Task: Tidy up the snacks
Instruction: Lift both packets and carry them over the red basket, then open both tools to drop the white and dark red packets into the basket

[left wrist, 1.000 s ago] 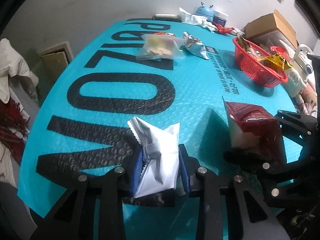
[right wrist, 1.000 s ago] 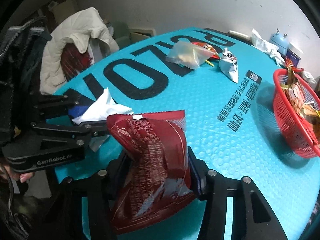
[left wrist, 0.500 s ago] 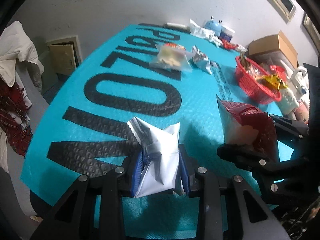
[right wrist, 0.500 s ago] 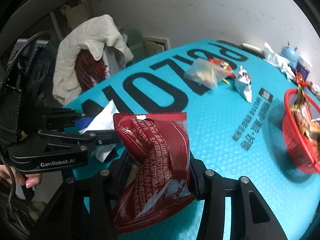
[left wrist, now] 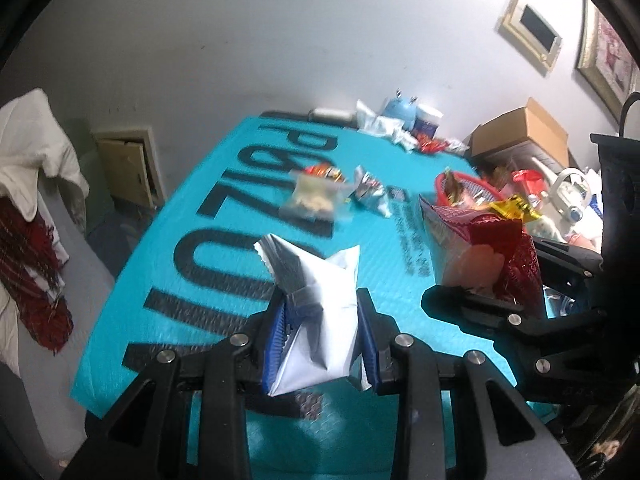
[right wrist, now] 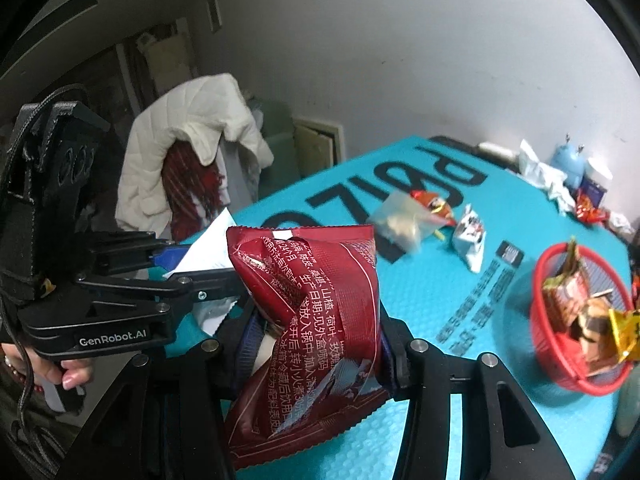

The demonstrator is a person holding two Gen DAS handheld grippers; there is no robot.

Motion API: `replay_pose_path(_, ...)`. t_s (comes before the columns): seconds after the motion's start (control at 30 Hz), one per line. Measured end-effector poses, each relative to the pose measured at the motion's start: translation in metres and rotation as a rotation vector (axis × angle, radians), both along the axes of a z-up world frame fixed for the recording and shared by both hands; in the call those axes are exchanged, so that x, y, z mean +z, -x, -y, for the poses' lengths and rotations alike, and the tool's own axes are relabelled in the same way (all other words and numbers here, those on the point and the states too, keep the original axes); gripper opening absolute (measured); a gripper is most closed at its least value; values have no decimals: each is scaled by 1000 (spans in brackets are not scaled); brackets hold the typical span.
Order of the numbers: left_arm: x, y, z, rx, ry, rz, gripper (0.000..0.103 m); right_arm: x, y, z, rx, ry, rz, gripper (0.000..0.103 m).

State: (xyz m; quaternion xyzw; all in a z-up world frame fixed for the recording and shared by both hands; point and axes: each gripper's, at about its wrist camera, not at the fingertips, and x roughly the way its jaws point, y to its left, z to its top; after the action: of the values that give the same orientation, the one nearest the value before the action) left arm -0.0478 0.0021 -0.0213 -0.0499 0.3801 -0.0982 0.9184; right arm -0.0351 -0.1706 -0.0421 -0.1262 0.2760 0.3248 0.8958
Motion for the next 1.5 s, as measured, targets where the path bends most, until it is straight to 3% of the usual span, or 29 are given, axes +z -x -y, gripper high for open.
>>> replay_pose_path(0.37,31,-4,43,-156,25,88,32,28,26,41,-142,-37,81,49)
replay_pose_path(0.83,44,-25,117,-399,65,94,32,43,46,113,-413,-92,122,49)
replay_pose_path(1.2,48,-58,161,-512,48,89,32,54,27,157,-554,-121,132,49)
replay_pose_path(1.5,37,-98,196,-567,29,39,32,55,3,183,-622,-138,117,49)
